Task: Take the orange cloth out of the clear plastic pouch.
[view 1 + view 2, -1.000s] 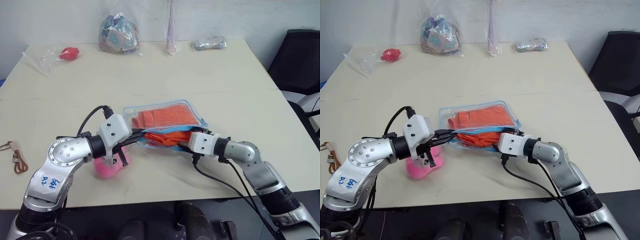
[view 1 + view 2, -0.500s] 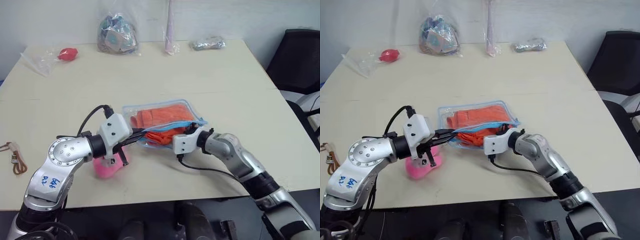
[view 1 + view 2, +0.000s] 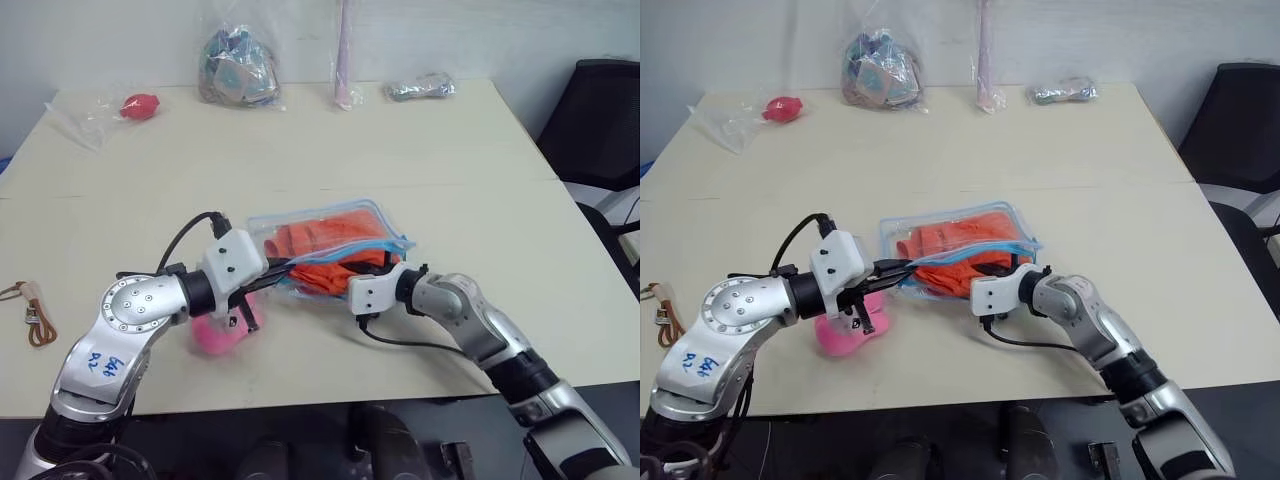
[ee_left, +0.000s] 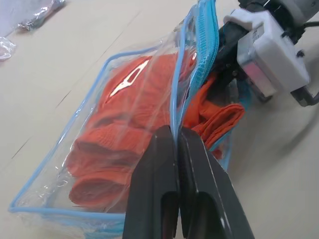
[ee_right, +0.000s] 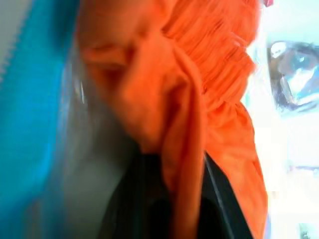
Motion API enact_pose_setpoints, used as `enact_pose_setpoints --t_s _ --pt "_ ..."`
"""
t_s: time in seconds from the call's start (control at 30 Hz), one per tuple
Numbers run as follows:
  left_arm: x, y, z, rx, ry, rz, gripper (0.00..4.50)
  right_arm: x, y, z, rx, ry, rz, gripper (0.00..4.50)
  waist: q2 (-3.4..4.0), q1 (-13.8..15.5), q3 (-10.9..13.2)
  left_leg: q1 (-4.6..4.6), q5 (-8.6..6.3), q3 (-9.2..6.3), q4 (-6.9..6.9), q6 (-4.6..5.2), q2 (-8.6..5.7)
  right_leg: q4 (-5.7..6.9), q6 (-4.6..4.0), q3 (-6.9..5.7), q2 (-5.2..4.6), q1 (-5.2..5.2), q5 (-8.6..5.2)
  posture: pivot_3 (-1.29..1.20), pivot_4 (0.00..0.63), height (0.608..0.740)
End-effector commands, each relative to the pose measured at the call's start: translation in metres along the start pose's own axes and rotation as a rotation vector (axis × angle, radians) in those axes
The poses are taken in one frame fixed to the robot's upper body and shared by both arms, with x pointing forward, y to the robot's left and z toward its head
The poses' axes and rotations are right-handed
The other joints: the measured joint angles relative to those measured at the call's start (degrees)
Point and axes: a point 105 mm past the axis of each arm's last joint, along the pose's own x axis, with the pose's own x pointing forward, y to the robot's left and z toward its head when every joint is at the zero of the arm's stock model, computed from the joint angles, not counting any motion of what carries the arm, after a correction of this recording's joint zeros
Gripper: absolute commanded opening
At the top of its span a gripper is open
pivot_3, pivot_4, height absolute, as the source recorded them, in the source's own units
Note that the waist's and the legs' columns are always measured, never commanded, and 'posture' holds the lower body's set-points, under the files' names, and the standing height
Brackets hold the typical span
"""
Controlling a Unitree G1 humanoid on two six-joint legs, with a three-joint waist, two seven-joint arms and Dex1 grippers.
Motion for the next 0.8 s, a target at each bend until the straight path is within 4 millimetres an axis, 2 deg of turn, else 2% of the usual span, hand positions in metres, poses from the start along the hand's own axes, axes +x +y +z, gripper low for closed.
enact_pose_setpoints --t_s 0.03,0.13,0.23,0.33,0.5,0.6,0.7,0.8 --pt "0.006 0.014 0.008 -0.008 -0.045 0.084 0.0 -0.019 0.002 0.023 -0.039 -0.1 0.081 0.02 0.0 0.14 0.0 0.0 0.0 0.0 -0.01 0.0 -0.02 0.0 0.0 0.0 0.0 0.01 0.0 0.0 0.15 0.74" --pt "0.014 0.024 0.019 -0.033 -0.102 0.111 0.0 -0.021 0.014 0.02 -0.062 -0.091 0.135 0.02 -0.04 0.1 -0.02 0.03 0.0 -0.02 0.03 0.01 -0.02 0.0 0.01 -0.01 0.0 0.12 0.01 0.0 0.15 0.74" --pt "0.021 0.025 0.032 -0.054 -0.16 0.092 0.0 -0.018 0.024 0.02 -0.126 -0.094 0.19 0.02 -0.04 -0.02 -0.02 0.05 0.0 0.02 0.01 0.01 -0.02 0.02 0.01 0.0 0.0 0.1 0.01 0.0 0.15 0.74" --pt "0.027 0.019 0.042 -0.043 -0.194 0.038 0.0 -0.008 0.02 0.024 -0.155 -0.11 0.184 0.02 -0.04 -0.21 -0.02 0.04 0.0 0.03 0.01 0.01 -0.02 0.01 0.01 0.01 0.01 0.09 0.01 0.0 0.15 0.74" --pt "0.032 0.009 0.039 -0.019 -0.176 -0.032 0.0 0.011 0.013 0.023 -0.253 -0.107 0.19 0.02 -0.04 -0.51 -0.02 0.06 0.01 0.03 0.01 0.0 0.01 0.03 0.01 0.01 0.03 0.08 0.01 0.0 0.15 0.74" --pt "0.034 0.004 0.033 0.007 -0.148 -0.051 0.0 0.013 0.01 0.025 -0.322 -0.128 0.186 0.02 -0.04 -0.56 -0.02 0.06 0.01 0.02 0.02 0.0 0.01 0.02 0.01 0.02 0.03 0.08 0.0 0.0 0.15 0.74" --pt "0.037 0.009 0.02 0.022 -0.093 -0.019 0.0 0.002 0.003 0.035 -0.417 -0.178 0.164 0.02 -0.04 -0.35 -0.02 0.05 0.01 0.0 0.02 0.0 0.01 0.01 0.01 0.01 0.02 0.08 0.0 0.0 0.15 0.74" --pt "0.04 0.021 0.008 0.046 -0.041 0.041 0.0 -0.023 -0.001 0.045 -0.422 -0.25 0.15 0.02 -0.04 0.12 -0.02 0.04 0.01 -0.03 0.02 0.0 0.01 -0.02 0.01 -0.02 0.02 0.06 0.01 0.0 0.15 0.74"
